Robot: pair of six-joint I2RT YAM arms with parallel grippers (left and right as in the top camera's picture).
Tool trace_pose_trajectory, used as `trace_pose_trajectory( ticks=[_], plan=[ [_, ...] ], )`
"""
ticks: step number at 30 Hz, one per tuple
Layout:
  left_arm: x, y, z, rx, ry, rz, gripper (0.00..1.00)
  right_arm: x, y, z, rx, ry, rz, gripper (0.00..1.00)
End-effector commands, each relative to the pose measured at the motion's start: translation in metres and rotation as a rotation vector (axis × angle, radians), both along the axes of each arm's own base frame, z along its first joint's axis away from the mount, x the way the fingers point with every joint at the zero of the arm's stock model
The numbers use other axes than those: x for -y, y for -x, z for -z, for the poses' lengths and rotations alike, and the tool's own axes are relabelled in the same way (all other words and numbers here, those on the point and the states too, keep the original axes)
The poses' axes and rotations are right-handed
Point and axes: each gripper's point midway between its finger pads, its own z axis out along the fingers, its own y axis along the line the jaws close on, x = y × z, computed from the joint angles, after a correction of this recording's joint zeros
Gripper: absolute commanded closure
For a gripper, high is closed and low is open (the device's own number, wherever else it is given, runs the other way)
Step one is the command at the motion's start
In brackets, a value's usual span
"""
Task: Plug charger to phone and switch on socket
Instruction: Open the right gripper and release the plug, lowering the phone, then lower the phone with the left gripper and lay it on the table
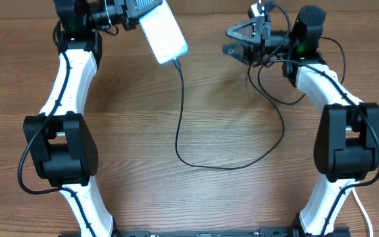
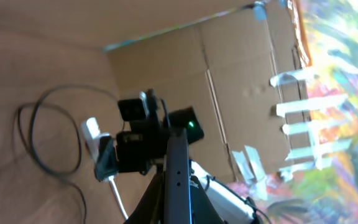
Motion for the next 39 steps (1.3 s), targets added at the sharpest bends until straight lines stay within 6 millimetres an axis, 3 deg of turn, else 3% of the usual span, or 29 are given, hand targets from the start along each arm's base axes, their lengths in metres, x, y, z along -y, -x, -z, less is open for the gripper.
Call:
trace_pose_trajectory(
  ticks=[1, 8, 11, 12, 18, 28, 39],
  plan=[
    [0.012, 0.014, 0.004, 0.058, -0.036, 0.074, 0.96, 0.008, 0.005, 0.015, 0.156, 0.02, -0.015, 0.0],
    [0.028, 0.025, 0.052, 0.038, -0.118, 0.096, 0.95, 0.009, 0.016, 0.039, 0.182, 0.044, -0.023, 0.0],
    [0.035, 0.028, 0.085, -0.014, -0.215, 0.054, 0.96, 0.01, 0.016, 0.048, 0.175, 0.069, -0.004, 0.0],
    [0.039, 0.032, 0.104, -0.036, -0.286, 0.043, 0.96, 0.011, 0.015, 0.055, 0.164, 0.095, 0.014, 0.0],
    [0.061, 0.054, 0.15, -0.104, -0.443, 0.087, 0.96, 0.013, 0.016, 0.073, 0.166, 0.161, 0.04, 0.0],
    [0.094, 0.07, 0.205, -0.177, -0.541, 0.165, 0.96, 0.021, 0.011, 0.105, 0.191, 0.333, 0.099, 0.0],
    [0.1, 0.071, 0.258, -0.27, -0.552, 0.202, 0.96, 0.04, -0.008, 0.133, 0.18, 0.533, 0.206, 0.0]
  ],
)
